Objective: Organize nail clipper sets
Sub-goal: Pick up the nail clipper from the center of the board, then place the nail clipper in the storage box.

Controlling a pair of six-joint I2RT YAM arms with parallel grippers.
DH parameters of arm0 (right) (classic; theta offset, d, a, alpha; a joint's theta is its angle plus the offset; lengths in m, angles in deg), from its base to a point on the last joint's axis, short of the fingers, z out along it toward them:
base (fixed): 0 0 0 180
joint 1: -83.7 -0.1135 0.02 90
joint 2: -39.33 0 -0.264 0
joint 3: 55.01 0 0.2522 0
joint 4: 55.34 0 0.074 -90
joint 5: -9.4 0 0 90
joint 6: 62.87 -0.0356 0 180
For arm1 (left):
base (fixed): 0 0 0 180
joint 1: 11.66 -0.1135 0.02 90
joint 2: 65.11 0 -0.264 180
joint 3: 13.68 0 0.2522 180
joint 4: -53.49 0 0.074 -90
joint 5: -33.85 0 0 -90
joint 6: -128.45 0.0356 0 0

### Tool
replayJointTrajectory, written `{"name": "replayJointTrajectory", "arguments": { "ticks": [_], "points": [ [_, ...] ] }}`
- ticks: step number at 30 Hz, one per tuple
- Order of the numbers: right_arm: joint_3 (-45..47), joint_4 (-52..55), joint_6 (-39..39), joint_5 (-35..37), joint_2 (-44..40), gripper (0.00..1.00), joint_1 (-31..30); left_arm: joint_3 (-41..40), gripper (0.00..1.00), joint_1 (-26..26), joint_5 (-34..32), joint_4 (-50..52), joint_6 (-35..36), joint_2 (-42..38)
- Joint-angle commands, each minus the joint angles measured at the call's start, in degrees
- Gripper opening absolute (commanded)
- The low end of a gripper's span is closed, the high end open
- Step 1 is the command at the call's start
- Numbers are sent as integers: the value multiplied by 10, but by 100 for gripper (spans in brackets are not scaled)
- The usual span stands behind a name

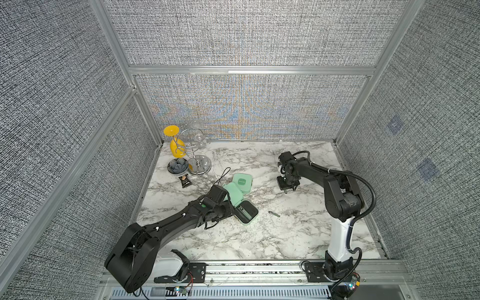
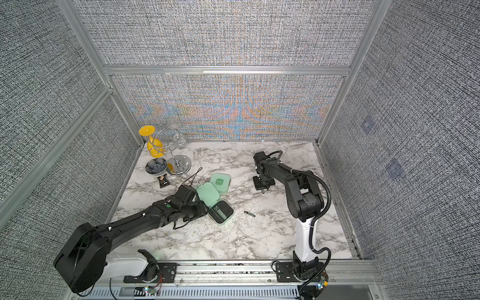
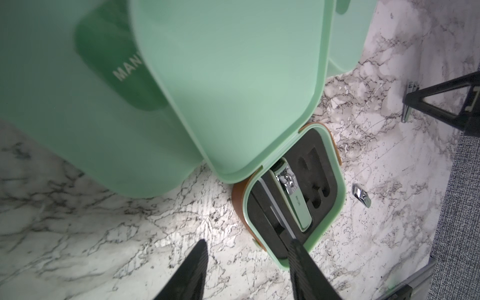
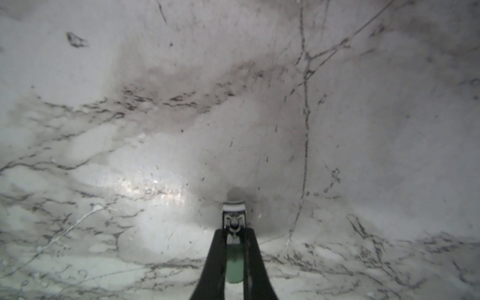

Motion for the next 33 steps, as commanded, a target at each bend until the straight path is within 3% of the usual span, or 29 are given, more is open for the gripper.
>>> {"name": "replayJointTrajectory", "arguments": {
  "ticks": [1,6,14,23,33],
  "points": [
    [7,12,-6,-4,-29,6,-8,2,53,1,-4,-3,-1,-2],
    [37,1,11,-16,-100,6,-50,-5,53,7,-2,-15,-4,0],
    [82,-56,47,-24,-159,6,-172,-5,53,10,-10,-18,-25,20],
    [75,-103,41,-37,-123,6,-254,13,52,11,-14,-26,-40,65],
    [69,-102,8,-33,-80,5,-294,10,51,12,-17,-25,-40,68]
  ]
}}
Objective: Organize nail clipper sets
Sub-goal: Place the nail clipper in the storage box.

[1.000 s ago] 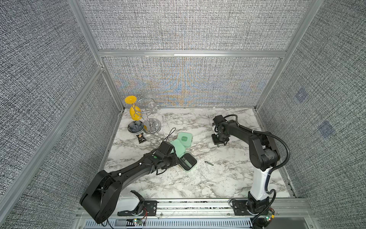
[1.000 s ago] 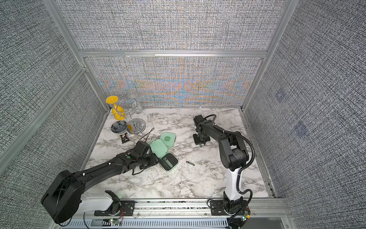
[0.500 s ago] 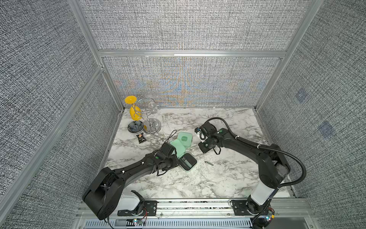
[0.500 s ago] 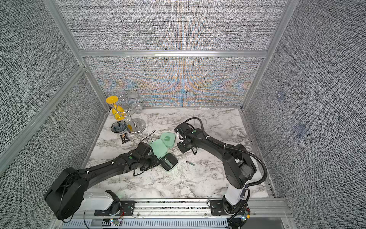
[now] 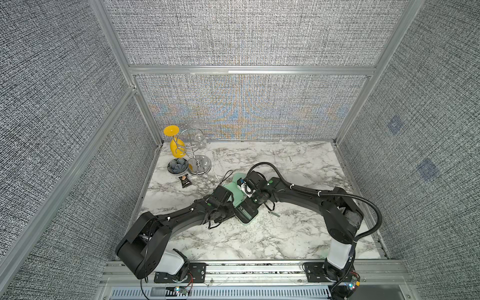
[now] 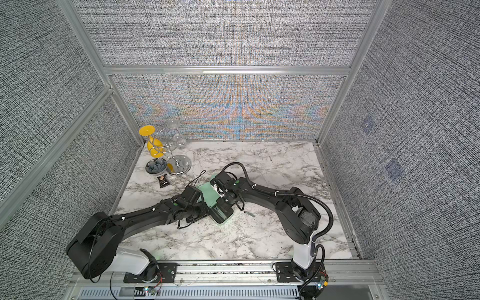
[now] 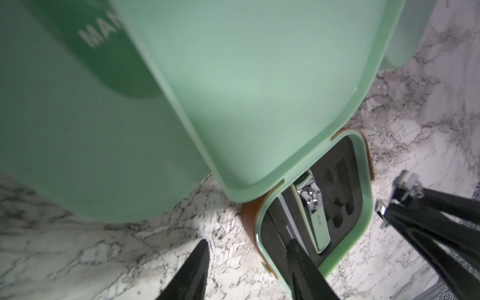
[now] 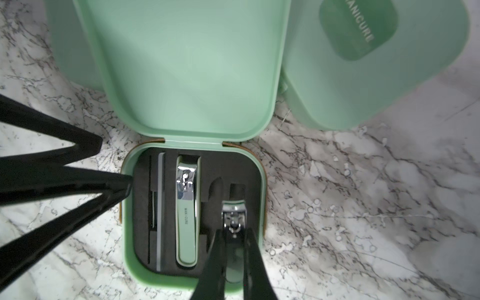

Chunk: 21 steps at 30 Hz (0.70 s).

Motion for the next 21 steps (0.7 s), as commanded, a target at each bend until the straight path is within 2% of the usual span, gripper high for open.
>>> {"name": "replayJointTrajectory", "arguments": {
  "ticks": [1,21],
  "points": [
    [4,-7,-20,0,5,5,-7,0,51,0,-8,-3,0,-3],
    [2,-8,-13,31,24,4,-12,-7,51,0,-11,-3,-2,-15]
  ]
}}
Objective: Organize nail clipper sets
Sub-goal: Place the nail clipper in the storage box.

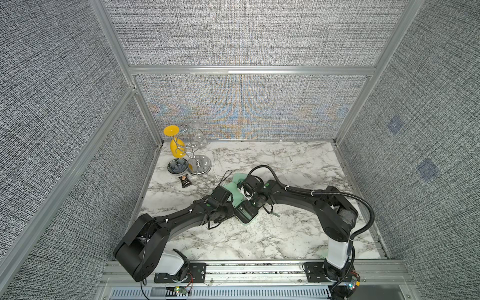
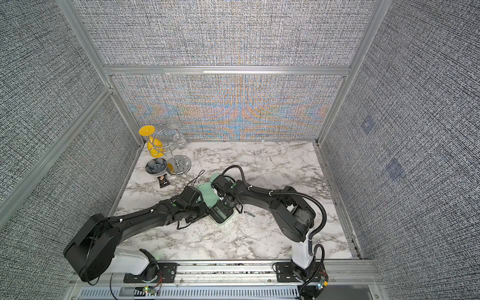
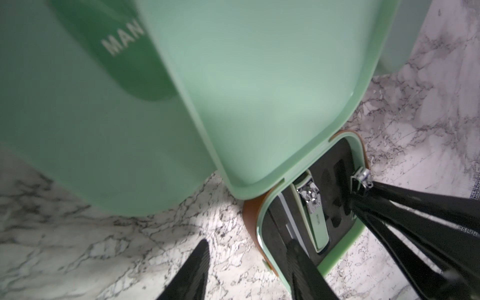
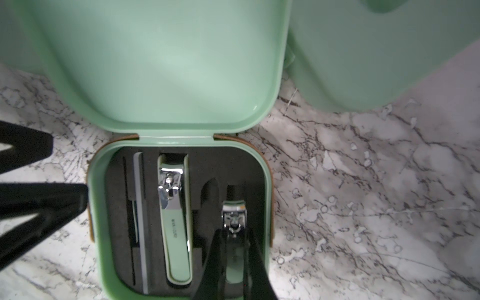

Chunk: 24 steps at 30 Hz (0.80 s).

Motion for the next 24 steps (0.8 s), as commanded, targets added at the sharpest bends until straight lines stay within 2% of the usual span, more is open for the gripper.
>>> {"name": "replayJointTrajectory", "arguments": {
  "ticks": [1,24],
  "points": [
    [-2,-6,12,8,1,4,-1,-1,51,0,-6,-3,1,-2],
    [12,-16,-2,22,17,3,-2,-7,51,0,-8,-2,-1,-9]
  ]
}}
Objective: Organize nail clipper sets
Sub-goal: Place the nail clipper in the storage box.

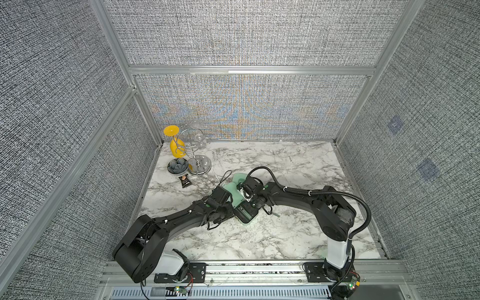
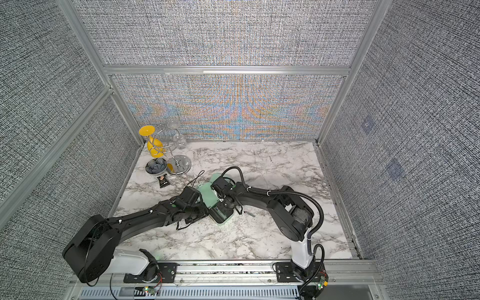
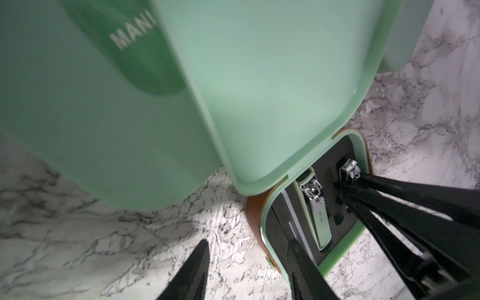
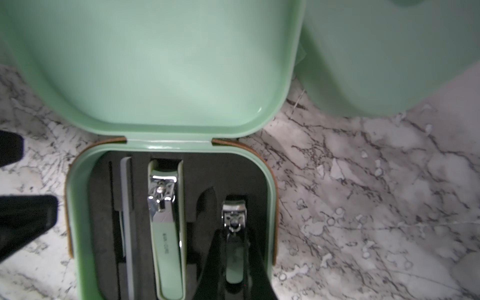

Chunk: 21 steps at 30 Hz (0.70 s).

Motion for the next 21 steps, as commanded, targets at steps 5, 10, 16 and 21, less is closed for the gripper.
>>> {"name": "replayJointTrajectory", "arguments": {
  "ticks": [5,10,16,21],
  "points": [
    [-9,22,-22,22,17,2,-4,0,51,1,-8,-1,0,-3],
    [-23,43,-26,35,32,1,-9,-1,51,0,-8,-1,0,-5],
    [-41,69,-33,53,50,1,-16,-1,51,0,-8,0,0,-6],
    [-50,80,-39,57,65,1,-20,0,51,1,-8,0,0,-5]
  ]
}}
